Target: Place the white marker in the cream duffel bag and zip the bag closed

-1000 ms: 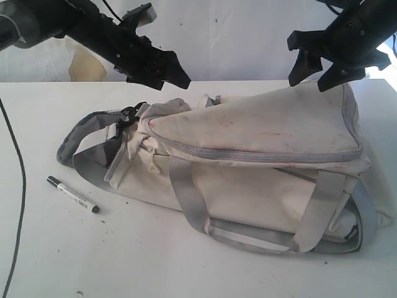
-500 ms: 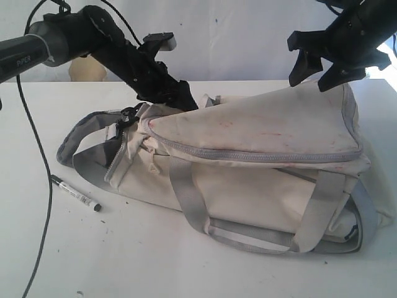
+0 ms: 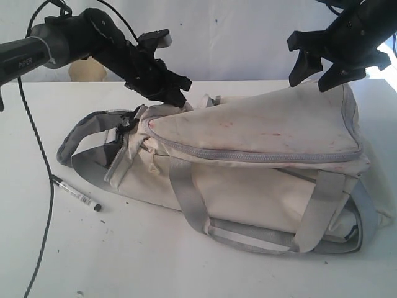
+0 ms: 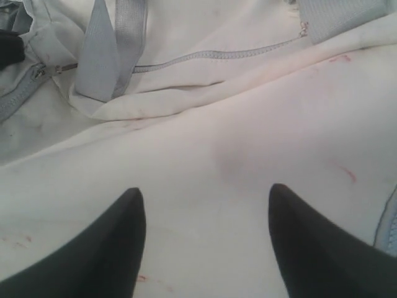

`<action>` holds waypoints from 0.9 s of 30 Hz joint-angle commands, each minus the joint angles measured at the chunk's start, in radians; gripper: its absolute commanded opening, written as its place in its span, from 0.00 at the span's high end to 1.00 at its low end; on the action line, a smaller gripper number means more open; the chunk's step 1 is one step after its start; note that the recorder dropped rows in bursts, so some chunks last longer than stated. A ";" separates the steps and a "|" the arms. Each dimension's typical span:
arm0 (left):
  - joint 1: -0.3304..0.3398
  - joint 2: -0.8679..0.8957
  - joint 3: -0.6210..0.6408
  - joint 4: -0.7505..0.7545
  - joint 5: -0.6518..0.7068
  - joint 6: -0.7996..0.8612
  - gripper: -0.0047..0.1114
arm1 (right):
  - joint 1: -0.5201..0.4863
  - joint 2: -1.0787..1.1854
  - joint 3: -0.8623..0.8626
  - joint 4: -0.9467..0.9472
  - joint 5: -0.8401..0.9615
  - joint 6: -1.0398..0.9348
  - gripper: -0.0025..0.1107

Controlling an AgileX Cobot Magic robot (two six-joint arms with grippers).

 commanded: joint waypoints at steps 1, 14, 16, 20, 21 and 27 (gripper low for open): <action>0.060 -0.013 -0.002 -0.187 -0.005 -0.082 0.96 | 0.001 -0.006 0.002 -0.008 0.001 -0.012 0.50; 0.221 -0.015 -0.002 -0.674 0.188 -0.082 0.96 | 0.001 -0.006 0.002 -0.004 -0.009 -0.012 0.50; 0.227 -0.015 -0.002 -0.688 0.236 -0.082 0.96 | 0.001 -0.006 0.002 0.019 -0.014 -0.012 0.50; 0.230 -0.015 -0.002 -0.650 0.270 -0.049 0.96 | 0.006 -0.006 0.002 0.150 -0.035 -0.060 0.50; 0.230 -0.015 -0.002 -0.634 0.270 -0.027 0.96 | 0.010 -0.006 0.002 0.200 -0.048 -0.084 0.50; 0.230 -0.015 -0.002 -0.632 0.270 0.105 0.96 | 0.110 0.000 0.002 0.324 -0.225 -0.174 0.50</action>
